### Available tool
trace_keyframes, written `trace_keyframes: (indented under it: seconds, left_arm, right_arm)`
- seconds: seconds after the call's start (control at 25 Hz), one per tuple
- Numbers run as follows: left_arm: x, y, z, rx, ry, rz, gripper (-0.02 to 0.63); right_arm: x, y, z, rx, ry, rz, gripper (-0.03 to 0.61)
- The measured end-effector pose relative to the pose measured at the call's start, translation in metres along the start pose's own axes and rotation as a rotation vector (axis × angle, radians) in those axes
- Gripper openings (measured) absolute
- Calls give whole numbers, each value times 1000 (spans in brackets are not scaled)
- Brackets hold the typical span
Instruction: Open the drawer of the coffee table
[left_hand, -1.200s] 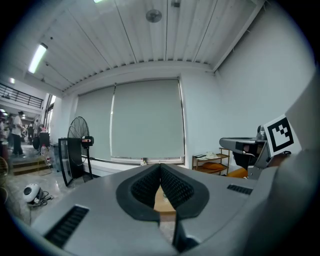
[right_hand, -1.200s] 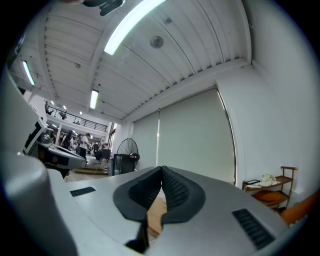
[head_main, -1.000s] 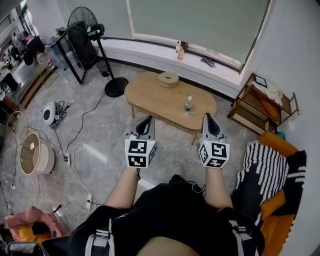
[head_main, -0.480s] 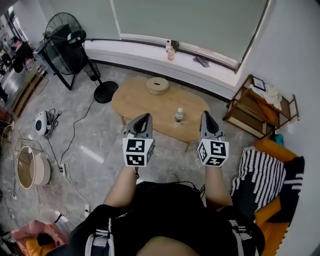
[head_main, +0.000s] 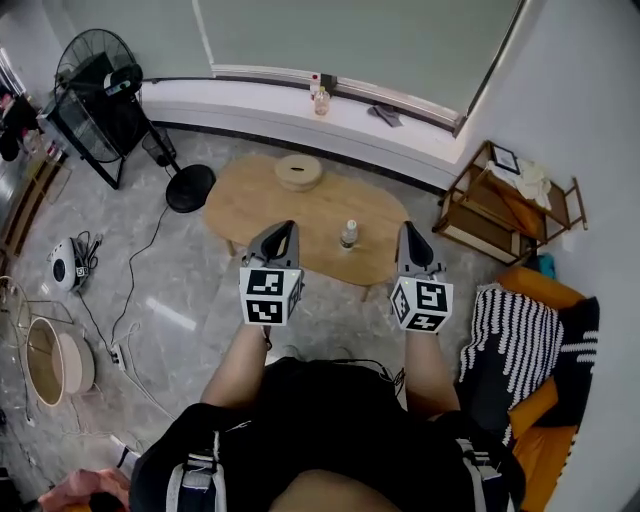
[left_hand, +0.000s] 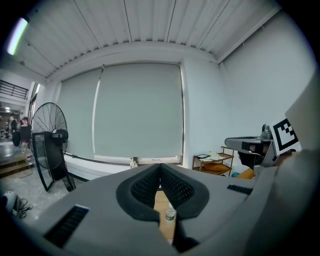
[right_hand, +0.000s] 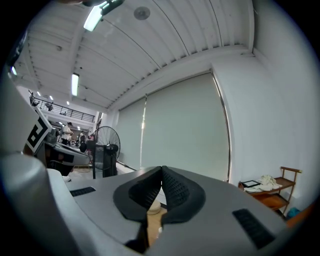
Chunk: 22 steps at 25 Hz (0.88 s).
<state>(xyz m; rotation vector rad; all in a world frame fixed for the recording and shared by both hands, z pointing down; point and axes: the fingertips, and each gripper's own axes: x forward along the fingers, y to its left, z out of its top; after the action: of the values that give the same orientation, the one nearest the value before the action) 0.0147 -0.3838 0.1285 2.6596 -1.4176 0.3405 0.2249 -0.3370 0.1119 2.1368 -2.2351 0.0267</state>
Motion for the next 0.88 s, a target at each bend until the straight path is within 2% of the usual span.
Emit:
trace_keyframes:
  seconds: [0.16, 0.36, 0.64, 0.88]
  left_arm:
    - [12, 12, -5, -7, 11, -28, 21]
    - [31, 25, -35, -33, 68, -50, 21]
    - [70, 29, -113, -62, 181, -86, 21]
    - [102, 26, -185, -71, 256, -70, 21]
  right_arm:
    - [14, 3, -9, 35, 15, -22, 15]
    - [32, 10, -37, 72, 63, -6, 15]
    - [48, -3, -114, 83, 149, -18, 15]
    - [51, -29, -197, 95, 235, -24, 15]
